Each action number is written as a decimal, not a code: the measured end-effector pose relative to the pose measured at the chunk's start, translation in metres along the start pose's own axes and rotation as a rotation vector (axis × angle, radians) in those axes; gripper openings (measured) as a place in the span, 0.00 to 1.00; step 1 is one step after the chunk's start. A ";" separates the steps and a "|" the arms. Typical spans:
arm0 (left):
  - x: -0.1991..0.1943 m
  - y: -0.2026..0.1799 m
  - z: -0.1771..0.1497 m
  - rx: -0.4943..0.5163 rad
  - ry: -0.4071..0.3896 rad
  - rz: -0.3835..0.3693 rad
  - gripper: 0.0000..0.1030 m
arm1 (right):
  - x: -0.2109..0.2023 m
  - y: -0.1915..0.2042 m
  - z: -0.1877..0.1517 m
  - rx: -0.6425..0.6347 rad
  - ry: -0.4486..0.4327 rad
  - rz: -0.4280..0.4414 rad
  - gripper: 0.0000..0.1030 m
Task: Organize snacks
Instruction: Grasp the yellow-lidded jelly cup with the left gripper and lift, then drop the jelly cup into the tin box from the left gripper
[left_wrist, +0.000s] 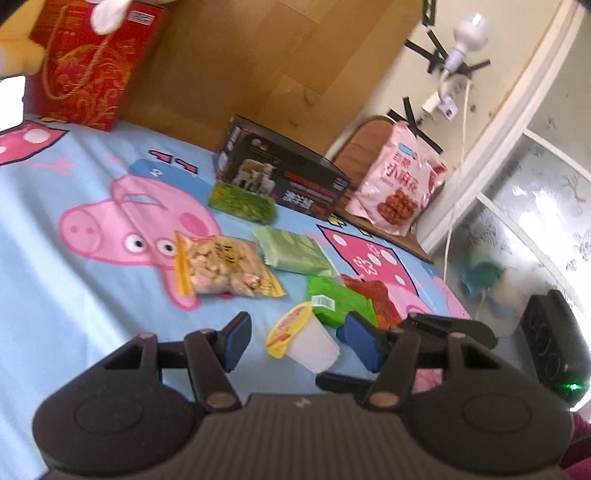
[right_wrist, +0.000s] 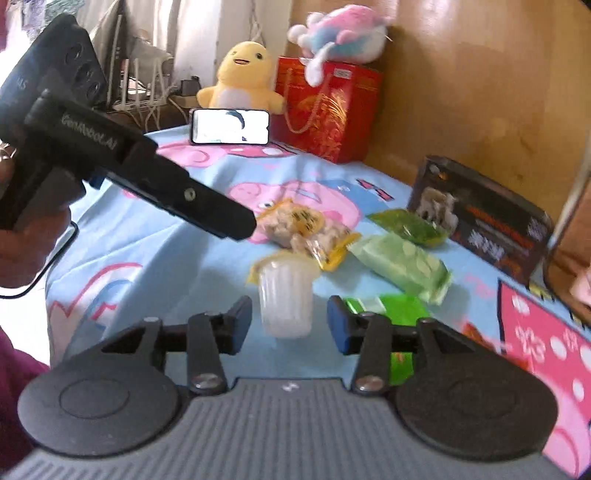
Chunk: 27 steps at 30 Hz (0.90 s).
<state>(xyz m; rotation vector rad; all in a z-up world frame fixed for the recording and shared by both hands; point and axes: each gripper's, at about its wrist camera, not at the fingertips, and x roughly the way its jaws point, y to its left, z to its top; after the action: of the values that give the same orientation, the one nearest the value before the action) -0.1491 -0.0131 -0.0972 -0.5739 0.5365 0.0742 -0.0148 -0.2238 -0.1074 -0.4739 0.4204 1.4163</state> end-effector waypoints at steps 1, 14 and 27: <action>0.003 -0.002 0.000 0.008 0.005 0.000 0.56 | -0.001 0.000 -0.004 0.012 0.005 -0.004 0.46; 0.023 -0.003 0.002 -0.010 0.071 -0.014 0.39 | 0.000 -0.004 -0.012 0.176 -0.031 0.037 0.33; 0.109 -0.045 0.139 0.103 0.003 -0.039 0.39 | 0.000 -0.090 0.045 0.250 -0.177 -0.086 0.33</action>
<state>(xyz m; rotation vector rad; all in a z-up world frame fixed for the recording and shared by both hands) 0.0181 0.0148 -0.0317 -0.4836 0.5285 0.0083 0.0744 -0.2078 -0.0638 -0.1602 0.4217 1.2892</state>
